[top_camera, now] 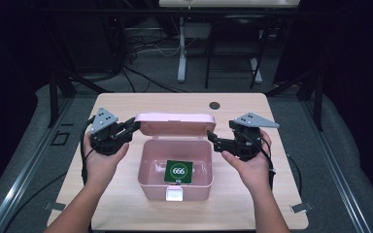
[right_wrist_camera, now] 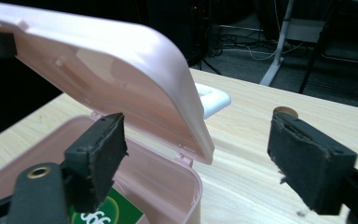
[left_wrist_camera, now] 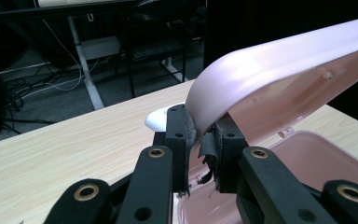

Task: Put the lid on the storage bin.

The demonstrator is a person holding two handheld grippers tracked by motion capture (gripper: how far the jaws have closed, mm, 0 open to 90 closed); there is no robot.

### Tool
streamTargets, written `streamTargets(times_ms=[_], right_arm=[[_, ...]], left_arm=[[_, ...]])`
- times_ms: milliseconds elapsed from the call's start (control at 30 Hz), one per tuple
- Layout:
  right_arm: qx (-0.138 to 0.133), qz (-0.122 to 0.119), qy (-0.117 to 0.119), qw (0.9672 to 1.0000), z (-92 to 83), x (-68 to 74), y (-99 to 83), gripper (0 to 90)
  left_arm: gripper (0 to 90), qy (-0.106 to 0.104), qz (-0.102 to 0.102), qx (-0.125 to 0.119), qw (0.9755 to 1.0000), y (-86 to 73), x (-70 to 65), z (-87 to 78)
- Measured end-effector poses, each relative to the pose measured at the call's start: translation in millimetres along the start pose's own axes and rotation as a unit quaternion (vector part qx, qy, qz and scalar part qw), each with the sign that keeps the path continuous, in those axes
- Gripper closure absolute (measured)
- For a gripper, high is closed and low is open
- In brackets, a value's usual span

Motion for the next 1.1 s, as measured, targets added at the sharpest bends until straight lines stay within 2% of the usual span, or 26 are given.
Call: streamTargets(times_ms=[267,433,467,633,900,1100], right_arm=[[0.009,-0.014,0.023,0.9996,-0.1,6.2,-2.6,14.9],[0.012,-0.023,0.028,0.9993,-3.9,4.4,-3.0,21.7],[0.019,-0.026,0.032,0.9990,-6.3,2.7,-4.6,24.7],[0.028,-0.029,0.034,0.9986,-10.6,-1.8,-6.4,28.0],[0.022,-0.026,0.011,0.9994,-24.9,-16.2,-2.9,29.5],[0.023,-0.025,-0.006,0.9994,-27.6,-22.9,-3.6,29.6]], left_arm=[[79.7,0.000,0.002,0.004,1.0000,-2.0,-1.1,-2.5],[79.5,-0.004,0.001,0.003,1.0000,-4.1,-1.3,-4.2],[79.4,-0.005,0.001,0.004,1.0000,-5.1,-1.6,-5.1],[79.3,-0.007,0.001,0.005,1.0000,-6.1,-2.2,-6.3],[78.9,-0.010,-0.002,0.005,0.9999,-8.4,-2.9,-8.1],[78.4,-0.014,-0.003,0.007,0.9999,-11.8,-4.4,-11.0]])
Point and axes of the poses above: each handheld gripper's, and its own axes: z roughly forward along the jaws, y roughly out of its top, x roughly to its left, the point moved 10 cm from there along z, roughly forward along the jaws, and after that the axes turned 14 degrees about -z, right-handed, at the moved point
